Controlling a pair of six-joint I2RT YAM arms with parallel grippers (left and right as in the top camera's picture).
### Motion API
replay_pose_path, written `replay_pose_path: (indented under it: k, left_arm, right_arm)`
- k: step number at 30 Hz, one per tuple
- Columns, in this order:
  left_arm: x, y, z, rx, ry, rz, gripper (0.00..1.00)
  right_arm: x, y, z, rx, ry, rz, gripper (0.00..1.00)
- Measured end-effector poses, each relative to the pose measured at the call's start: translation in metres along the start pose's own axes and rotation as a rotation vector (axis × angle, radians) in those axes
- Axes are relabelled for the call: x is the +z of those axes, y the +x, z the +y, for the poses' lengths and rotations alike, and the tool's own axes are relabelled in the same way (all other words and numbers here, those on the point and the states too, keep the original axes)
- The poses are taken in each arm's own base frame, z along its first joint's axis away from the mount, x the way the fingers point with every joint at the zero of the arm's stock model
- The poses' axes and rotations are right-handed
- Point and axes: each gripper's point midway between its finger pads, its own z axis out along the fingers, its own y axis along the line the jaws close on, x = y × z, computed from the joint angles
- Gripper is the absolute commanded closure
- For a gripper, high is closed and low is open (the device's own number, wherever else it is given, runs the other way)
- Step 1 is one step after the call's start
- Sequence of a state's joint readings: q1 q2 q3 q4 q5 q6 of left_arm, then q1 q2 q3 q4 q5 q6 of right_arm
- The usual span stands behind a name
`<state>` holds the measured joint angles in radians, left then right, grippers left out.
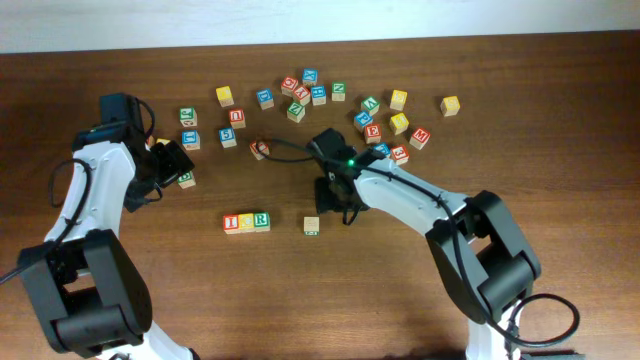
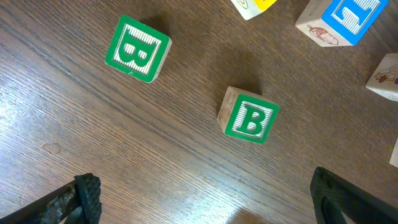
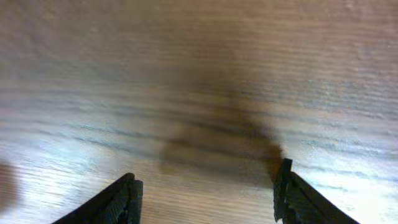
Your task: Spell out ICRA
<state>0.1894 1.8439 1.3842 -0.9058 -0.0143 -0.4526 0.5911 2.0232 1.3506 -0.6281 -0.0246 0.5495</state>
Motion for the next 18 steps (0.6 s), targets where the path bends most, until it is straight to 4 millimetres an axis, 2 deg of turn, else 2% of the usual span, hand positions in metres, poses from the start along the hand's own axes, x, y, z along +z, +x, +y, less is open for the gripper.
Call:
replay_pose_path:
  k: [4,7,10,14,18]
  left_arm:
    - [0.000,0.000,0.000,0.000,0.000,0.000,0.01]
    - [0.000,0.000,0.000,0.000,0.000,0.000,0.01]
    - [0.000,0.000,0.000,0.000,0.000,0.000,0.01]
    - [0.000,0.000,0.000,0.000,0.000,0.000,0.01]
    - [0.000,0.000,0.000,0.000,0.000,0.000,0.01]
  right_arm:
    - [-0.003,-0.017,0.036,-0.007,-0.194,-0.042,0.38]
    - [-0.007,-0.011,0.053,-0.023,-0.274,-0.016,0.38]
    - [-0.007,0.000,0.059,-0.036,-0.283,0.023,0.38]
    - [-0.005,0.026,0.062,-0.062,-0.251,0.094,0.39]
    - [-0.005,0.038,0.058,-0.068,-0.206,0.128,0.56]
